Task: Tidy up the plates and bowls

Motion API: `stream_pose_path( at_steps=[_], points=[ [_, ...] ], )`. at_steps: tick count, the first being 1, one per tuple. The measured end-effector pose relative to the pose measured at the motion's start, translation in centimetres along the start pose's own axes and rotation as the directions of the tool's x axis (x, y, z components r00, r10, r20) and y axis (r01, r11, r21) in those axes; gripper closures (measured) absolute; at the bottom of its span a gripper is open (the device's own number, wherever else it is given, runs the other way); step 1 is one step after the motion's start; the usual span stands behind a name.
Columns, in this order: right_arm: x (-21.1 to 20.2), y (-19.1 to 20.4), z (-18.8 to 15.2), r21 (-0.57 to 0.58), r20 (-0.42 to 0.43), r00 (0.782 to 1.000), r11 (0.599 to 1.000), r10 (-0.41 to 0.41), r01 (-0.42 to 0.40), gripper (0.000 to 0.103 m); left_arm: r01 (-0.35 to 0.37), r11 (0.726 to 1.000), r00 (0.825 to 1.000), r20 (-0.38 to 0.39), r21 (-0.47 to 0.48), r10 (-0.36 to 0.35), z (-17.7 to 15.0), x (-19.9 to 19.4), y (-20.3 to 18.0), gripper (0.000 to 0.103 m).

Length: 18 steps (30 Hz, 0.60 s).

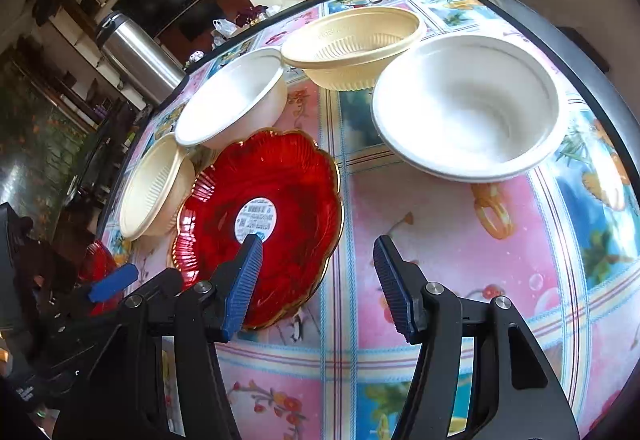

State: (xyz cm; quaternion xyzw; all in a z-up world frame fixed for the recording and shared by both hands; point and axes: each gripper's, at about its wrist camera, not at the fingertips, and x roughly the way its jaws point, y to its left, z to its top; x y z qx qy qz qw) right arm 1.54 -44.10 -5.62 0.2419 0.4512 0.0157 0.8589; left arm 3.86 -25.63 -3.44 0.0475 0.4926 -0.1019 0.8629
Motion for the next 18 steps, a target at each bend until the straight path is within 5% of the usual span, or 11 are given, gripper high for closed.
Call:
stream_pose_path(
  at_steps=[11,18],
  points=[
    [1.8,-0.1,1.0,-0.030,-0.019,1.000,1.000,0.006,-0.007,0.046,-0.001,1.000,0.999,-0.032,-0.003,0.001,0.8,1.9,-1.1,0.021],
    [2.9,-0.4,1.3,-0.038,-0.032,0.999,0.999,0.024,-0.025,0.069,-0.001,1.000,0.999,-0.039,0.006,0.001,1.2,2.8,-2.1,0.021]
  ],
)
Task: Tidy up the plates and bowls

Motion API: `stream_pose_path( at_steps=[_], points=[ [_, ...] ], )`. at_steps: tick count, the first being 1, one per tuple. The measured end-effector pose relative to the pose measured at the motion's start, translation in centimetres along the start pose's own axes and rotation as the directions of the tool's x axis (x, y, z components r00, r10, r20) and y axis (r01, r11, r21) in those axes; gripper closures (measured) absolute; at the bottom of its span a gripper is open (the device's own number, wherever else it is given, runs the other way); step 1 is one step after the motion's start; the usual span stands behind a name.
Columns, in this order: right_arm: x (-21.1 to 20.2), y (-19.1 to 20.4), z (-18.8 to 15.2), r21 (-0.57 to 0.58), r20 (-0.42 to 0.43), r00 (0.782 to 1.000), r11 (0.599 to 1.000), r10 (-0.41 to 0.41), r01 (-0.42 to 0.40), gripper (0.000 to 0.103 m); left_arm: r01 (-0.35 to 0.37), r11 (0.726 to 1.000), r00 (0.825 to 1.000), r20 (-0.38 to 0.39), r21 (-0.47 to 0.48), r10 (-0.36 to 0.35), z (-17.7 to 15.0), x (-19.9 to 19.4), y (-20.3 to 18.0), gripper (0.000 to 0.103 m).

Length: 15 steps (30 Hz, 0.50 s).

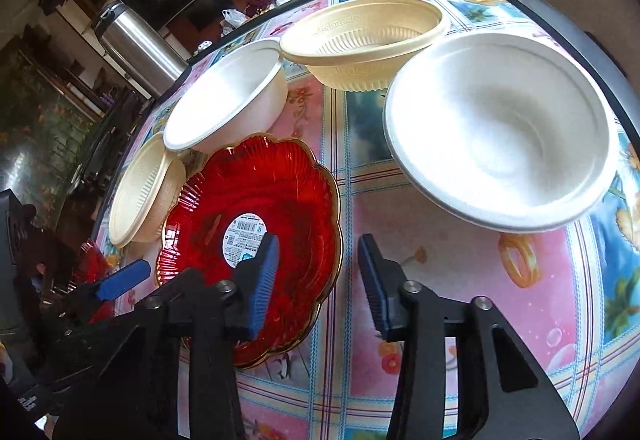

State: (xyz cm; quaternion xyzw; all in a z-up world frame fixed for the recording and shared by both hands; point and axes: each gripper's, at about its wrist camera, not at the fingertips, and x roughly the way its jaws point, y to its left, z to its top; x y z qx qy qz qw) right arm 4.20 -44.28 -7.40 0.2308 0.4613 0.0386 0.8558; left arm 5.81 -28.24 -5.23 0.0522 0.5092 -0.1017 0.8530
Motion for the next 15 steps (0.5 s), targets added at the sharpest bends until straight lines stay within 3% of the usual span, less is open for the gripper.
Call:
stream_pose_path(
  at_steps=[6,8,10,14,15],
  points=[
    [0.3,-0.2,0.2,-0.001,0.005,1.000,1.000,0.020,-0.020,0.083,0.017,0.999,1.000,-0.019,-0.028,-0.018,0.3,0.9,0.0,0.023],
    [0.3,-0.1,0.2,-0.014,0.009,1.000,1.000,0.018,-0.018,0.084,0.025,0.999,0.999,-0.028,-0.038,-0.026,0.3,1.3,0.0,0.042],
    [0.3,-0.3,0.2,-0.010,0.013,1.000,1.000,0.020,-0.020,0.086,-0.027,0.999,0.999,-0.034,-0.031,0.026,0.3,1.6,-0.2,0.052],
    [0.1,-0.7,0.1,-0.001,0.020,1.000,1.000,0.022,-0.022,0.086,-0.054,0.998,0.998,-0.017,-0.035,0.053,0.3,1.4,0.1,0.073],
    [0.1,-0.7,0.0,-0.005,0.020,1.000,1.000,0.015,-0.015,0.086,-0.058,0.998,0.998,-0.015,-0.034,0.058,0.3,1.4,0.1,0.074]
  ],
)
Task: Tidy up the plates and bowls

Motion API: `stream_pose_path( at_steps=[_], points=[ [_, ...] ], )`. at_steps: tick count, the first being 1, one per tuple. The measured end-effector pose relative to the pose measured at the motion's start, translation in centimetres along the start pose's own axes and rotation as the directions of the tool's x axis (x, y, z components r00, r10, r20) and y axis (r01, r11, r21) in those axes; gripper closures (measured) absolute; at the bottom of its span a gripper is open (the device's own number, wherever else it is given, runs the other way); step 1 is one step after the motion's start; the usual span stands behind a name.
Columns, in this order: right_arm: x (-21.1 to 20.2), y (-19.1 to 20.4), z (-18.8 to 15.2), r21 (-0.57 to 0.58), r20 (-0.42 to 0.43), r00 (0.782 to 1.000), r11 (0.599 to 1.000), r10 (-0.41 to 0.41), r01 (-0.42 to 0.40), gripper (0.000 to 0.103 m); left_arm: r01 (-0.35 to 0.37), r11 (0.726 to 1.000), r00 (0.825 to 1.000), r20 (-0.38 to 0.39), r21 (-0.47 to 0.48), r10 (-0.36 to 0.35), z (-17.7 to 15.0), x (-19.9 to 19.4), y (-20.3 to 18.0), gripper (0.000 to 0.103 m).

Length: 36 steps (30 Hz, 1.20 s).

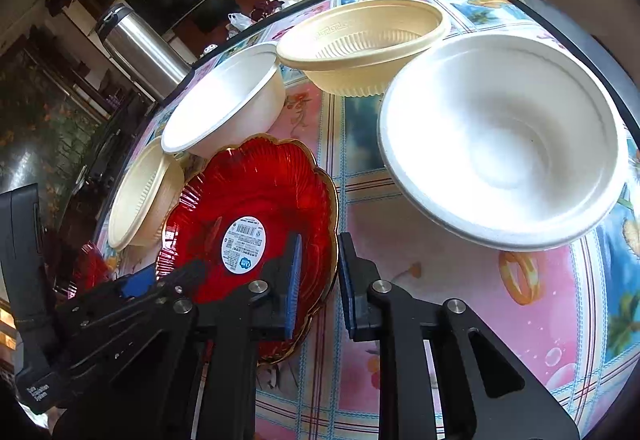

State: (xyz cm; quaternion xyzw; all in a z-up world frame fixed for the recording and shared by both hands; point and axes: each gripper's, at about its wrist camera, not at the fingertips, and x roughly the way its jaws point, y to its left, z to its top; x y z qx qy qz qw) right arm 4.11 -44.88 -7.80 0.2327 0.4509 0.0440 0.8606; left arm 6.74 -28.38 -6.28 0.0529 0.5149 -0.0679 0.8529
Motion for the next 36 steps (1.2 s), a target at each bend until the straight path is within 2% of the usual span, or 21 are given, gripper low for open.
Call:
stream_pose_path(
  at_steps=[8,21,29,36],
  points=[
    [-0.7,0.5,-1.0,-0.030,0.013,1.000,0.999,-0.022,0.022,0.086,0.028,0.999,1.000,-0.005,-0.023,-0.028,-0.3,-0.4,0.8,0.079],
    [-3.2,2.7,-3.3,-0.107,0.068,0.994,0.990,-0.081,0.088,0.086,0.050,0.999,0.999,0.023,-0.009,-0.049,-2.2,-2.7,1.4,0.080],
    [-4.8,4.0,-4.6,-0.134,0.089,0.992,0.986,-0.086,0.098,0.086,0.058,0.998,0.997,0.043,-0.005,-0.057,-3.1,-4.2,2.2,0.080],
    [-7.1,5.9,-5.5,-0.163,0.124,0.990,0.982,-0.073,0.093,0.086,0.062,0.998,0.994,0.092,-0.014,-0.061,-3.8,-6.9,3.6,0.080]
  ],
)
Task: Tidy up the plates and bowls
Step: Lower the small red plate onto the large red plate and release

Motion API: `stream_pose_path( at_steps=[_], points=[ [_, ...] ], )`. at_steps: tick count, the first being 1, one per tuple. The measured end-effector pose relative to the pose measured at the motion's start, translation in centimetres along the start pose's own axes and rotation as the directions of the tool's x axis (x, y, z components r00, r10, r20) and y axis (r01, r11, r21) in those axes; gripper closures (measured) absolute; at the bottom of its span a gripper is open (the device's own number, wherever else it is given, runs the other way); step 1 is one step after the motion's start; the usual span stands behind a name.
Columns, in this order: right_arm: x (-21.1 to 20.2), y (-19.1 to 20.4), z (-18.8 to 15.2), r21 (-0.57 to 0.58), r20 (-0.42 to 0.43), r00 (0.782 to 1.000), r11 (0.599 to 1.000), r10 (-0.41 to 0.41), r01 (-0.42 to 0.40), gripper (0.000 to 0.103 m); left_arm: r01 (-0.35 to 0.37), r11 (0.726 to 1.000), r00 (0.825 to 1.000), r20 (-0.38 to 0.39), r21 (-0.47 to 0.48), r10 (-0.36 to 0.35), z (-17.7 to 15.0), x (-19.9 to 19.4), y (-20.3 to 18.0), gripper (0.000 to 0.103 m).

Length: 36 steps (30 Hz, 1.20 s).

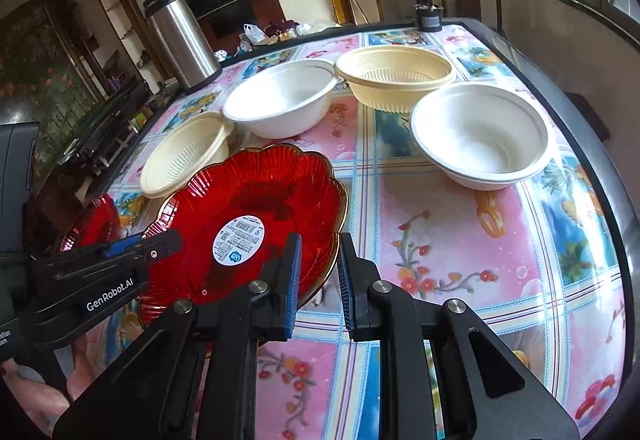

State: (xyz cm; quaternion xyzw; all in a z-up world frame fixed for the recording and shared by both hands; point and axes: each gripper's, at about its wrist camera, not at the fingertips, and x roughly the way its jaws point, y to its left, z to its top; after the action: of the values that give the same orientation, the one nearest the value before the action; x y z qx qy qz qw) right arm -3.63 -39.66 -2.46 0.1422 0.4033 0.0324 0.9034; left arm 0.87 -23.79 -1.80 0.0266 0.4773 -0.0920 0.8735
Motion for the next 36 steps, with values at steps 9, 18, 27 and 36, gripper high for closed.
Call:
stream_pose_path(
  at_steps=[9,18,27,36],
  points=[
    [-1.9,4.9,0.0,-0.065,0.036,0.998,0.997,0.047,-0.045,0.086,-0.018,0.998,0.999,0.045,-0.055,0.020,-0.4,-3.1,3.8,0.080],
    [-0.6,12.5,0.3,-0.152,0.021,0.992,0.981,0.128,-0.123,0.085,-0.095,0.985,0.991,0.077,-0.147,0.107,-1.1,-5.8,11.1,0.080],
    [3.0,19.8,-0.4,-0.214,-0.051,0.977,0.953,0.207,-0.213,0.085,-0.171,0.958,0.981,0.048,-0.232,0.187,-2.6,-6.0,18.0,0.080],
    [7.4,25.1,-1.7,-0.272,-0.143,0.968,0.932,0.206,-0.239,0.085,-0.219,0.930,0.975,-0.020,-0.295,0.223,-3.8,-3.8,23.2,0.080]
  ],
)
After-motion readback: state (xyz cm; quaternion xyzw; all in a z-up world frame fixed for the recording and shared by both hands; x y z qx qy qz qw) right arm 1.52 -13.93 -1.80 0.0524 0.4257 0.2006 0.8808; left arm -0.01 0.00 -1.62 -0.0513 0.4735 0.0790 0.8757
